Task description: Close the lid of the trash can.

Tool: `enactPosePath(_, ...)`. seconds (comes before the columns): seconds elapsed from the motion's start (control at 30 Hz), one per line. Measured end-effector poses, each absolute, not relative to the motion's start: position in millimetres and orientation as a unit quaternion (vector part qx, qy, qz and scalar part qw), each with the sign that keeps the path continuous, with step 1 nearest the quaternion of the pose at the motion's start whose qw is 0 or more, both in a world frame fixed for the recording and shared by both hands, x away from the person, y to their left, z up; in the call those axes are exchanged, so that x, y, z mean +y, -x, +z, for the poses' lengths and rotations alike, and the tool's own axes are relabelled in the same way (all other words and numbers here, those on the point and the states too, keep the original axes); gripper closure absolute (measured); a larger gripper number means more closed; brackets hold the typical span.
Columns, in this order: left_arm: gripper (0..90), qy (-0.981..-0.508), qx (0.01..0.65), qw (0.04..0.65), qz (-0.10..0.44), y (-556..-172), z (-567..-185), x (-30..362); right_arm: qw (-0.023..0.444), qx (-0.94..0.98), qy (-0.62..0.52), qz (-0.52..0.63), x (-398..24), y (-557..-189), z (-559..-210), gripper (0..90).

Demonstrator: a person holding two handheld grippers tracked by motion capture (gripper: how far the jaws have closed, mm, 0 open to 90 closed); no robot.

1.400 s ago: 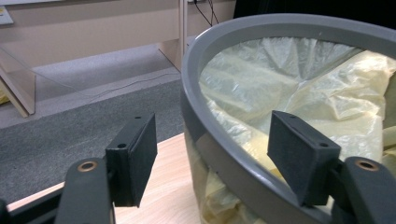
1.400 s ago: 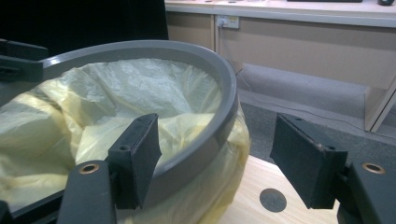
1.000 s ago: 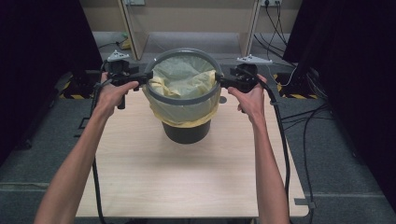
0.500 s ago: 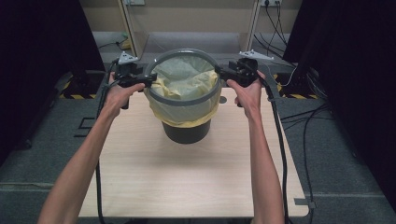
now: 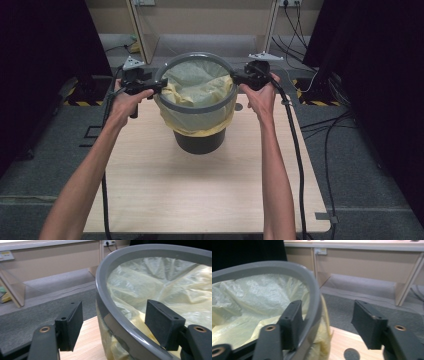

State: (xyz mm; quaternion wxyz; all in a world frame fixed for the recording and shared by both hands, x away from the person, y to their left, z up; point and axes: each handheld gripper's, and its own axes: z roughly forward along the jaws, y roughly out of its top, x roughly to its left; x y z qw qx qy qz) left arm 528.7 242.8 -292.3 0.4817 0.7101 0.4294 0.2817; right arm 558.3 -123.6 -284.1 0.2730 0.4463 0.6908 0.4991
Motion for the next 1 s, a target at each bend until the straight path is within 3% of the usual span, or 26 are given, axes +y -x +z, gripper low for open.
enactPosePath(0.33,22.6,-0.671,0.437,0.553,0.232,-498.2,-280.5,279.5,0.272,0.668,-0.448,0.529,-163.6,-526.1,-273.6,33.6)
enactPosePath(0.53,14.3,-0.683,0.447,0.532,0.225,-478.7,-299.4,296.3,0.296,0.687,-0.449,0.488,-195.6,-494.4,-301.3,29.9)
enactPosePath(0.8,14.6,-0.706,0.435,0.506,0.237,-458.1,-335.9,295.4,0.287,0.700,-0.460,0.465,-226.7,-461.4,-344.1,28.1)
enactPosePath(1.0,14.6,-0.708,0.446,0.503,0.217,-445.7,-371.3,294.2,0.272,0.704,-0.468,0.459,-242.3,-433.3,-383.7,28.1)
